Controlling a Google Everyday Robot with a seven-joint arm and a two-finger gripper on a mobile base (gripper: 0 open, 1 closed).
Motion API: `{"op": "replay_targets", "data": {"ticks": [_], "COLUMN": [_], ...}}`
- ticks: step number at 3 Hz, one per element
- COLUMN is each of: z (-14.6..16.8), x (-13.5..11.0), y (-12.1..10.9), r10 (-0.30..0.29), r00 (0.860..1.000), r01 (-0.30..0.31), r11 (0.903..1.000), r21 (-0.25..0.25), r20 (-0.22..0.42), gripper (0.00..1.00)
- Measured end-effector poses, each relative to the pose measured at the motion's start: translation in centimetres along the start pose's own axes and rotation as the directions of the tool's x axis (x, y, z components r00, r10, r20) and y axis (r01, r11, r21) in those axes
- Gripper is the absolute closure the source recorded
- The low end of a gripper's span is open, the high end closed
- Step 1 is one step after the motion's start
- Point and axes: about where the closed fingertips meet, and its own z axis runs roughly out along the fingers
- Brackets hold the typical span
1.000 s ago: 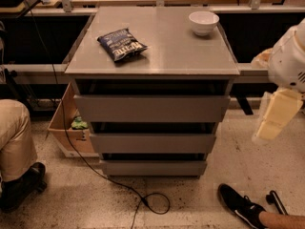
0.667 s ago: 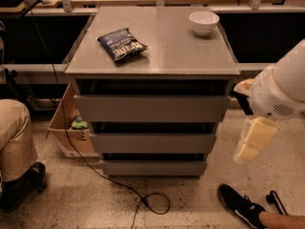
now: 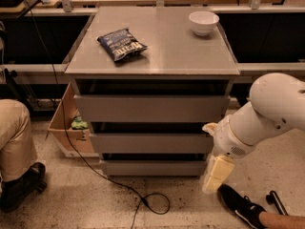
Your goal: Open middle drawer
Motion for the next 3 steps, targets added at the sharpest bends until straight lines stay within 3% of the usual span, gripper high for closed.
{"op": "replay_targets", "data": {"ticks": [1, 3], "z": [0.5, 8.9], "x": [0.1, 3.4], "y": [0.1, 0.1], "r10": [0.007, 0.053], "r00": [1.000, 0.990], "r01": [-0.007, -0.044], "r11": [0.9999, 0.9965], "r21": [-0.007, -0.070], "r20": [0.010, 0.130], "gripper": [0.00, 0.00]}}
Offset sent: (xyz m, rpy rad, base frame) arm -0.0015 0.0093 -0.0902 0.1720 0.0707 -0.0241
